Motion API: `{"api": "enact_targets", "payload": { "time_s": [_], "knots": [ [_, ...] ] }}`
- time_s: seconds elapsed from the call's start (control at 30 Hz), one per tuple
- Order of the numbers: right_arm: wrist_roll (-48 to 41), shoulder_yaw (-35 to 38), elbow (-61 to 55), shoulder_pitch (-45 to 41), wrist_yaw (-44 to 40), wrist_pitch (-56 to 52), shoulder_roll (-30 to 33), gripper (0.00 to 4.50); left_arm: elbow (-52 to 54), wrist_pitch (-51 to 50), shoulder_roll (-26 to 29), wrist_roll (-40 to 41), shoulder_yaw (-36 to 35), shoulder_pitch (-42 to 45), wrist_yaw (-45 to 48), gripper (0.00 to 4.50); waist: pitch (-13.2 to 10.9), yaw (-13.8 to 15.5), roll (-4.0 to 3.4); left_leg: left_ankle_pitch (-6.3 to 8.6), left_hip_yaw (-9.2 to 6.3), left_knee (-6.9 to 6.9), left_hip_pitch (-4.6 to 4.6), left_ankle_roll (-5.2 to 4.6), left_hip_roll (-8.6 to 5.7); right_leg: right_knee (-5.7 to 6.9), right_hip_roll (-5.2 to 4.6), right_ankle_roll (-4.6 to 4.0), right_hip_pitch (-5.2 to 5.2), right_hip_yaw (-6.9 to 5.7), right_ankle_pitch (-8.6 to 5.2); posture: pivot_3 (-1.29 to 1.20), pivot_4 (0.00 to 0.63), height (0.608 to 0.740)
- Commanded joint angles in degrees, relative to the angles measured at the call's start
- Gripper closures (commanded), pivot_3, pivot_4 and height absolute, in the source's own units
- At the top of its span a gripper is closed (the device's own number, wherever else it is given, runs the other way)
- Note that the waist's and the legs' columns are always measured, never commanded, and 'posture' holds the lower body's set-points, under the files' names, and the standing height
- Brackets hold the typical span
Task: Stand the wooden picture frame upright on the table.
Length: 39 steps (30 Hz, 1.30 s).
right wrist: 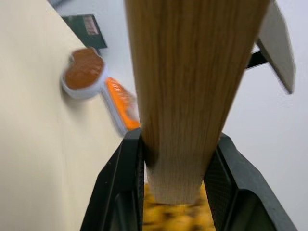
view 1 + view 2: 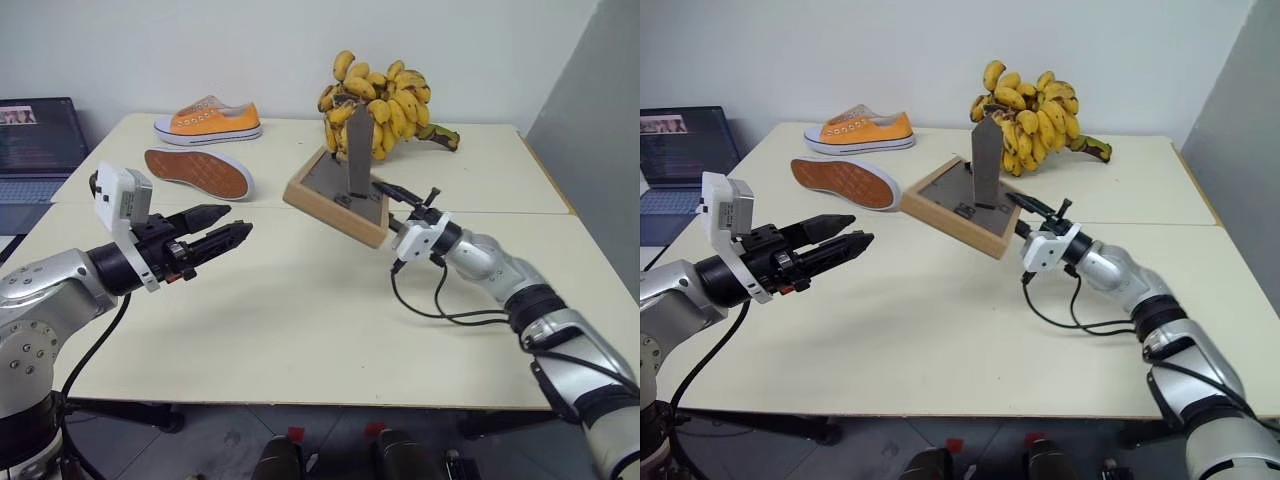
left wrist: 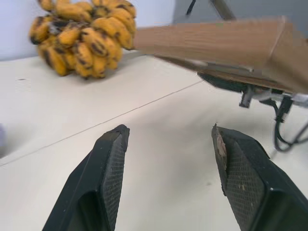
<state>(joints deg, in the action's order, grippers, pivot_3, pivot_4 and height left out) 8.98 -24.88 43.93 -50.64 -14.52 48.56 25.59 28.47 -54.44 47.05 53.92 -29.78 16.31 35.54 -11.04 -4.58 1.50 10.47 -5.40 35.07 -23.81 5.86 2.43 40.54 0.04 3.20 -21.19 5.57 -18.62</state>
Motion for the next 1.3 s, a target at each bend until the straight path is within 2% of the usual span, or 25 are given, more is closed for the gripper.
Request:
{"api": "enact_targets", "payload": {
  "time_s": [0.03,0.27,0.37,0.5,0.7,1.0,1.3],
  "knots": [
    [-17.6,4.9,-11.1,2.6,-15.1,-14.1,-2.9,2.96,3.3,0.8,1.0,2.1,-3.1,-0.6,-1.7,1.59,0.0,0.3,0.00,0.00,-0.05,0.00,-0.03,0.00,-0.01,-0.02,0.00,0.00,0.00,-0.03,0.00,0.00,0.150,0.740],
    [-27.1,8.1,-20.0,9.0,-26.0,-34.5,-6.1,2.96,4.4,0.1,2.5,4.3,-4.4,-2.2,-3.2,1.59,0.0,0.3,-0.01,0.00,-0.10,-0.03,-0.03,0.00,0.06,-0.03,0.10,-0.02,-0.04,-0.09,-0.01,0.00,0.150,0.740],
    [-31.0,9.0,-23.1,12.6,-30.2,-44.5,-6.7,2.96,5.5,0.6,4.9,3.0,-4.2,-5.9,-0.3,1.59,0.0,0.3,-0.01,0.01,-0.07,-0.08,-0.04,0.00,0.08,-0.05,0.12,-0.05,-0.09,-0.06,-0.03,0.00,0.150,0.740],
    [-32.8,10.5,-25.9,15.2,-32.7,-51.6,-7.3,2.96,5.8,1.8,7.4,3.0,-4.8,-8.9,3.4,1.59,0.0,0.3,-0.04,0.01,-0.07,-0.12,-0.04,0.00,0.14,-0.02,0.21,-0.15,-0.15,-0.06,-0.10,0.00,0.150,0.740],
    [-32.6,11.9,-27.7,16.9,-35.8,-55.8,-8.4,2.96,5.9,3.6,10.3,2.1,-5.8,-13.8,10.5,1.59,0.0,0.3,-0.05,0.02,-0.03,-0.18,-0.04,0.01,0.22,-0.01,0.30,-0.22,-0.22,-0.03,-0.14,0.00,0.150,0.740],
    [-33.7,10.1,-30.3,19.7,-46.8,-61.8,-9.6,2.96,3.8,2.9,13.1,2.4,-8.1,-18.9,17.9,1.59,0.0,0.0,-0.06,0.02,-0.02,-0.22,-0.03,0.01,0.25,-0.02,0.33,-0.25,-0.23,-0.03,-0.18,0.00,0.150,0.740],
    [-30.2,10.5,-24.6,20.5,-46.1,-61.2,-11.9,2.96,4.3,3.3,14.4,1.3,-8.4,-21.8,21.0,1.59,-0.1,0.0,-0.08,0.03,-0.01,-0.23,-0.04,0.02,0.28,-0.05,0.36,-0.30,-0.25,-0.03,-0.22,0.00,0.150,0.740]
  ]
}}
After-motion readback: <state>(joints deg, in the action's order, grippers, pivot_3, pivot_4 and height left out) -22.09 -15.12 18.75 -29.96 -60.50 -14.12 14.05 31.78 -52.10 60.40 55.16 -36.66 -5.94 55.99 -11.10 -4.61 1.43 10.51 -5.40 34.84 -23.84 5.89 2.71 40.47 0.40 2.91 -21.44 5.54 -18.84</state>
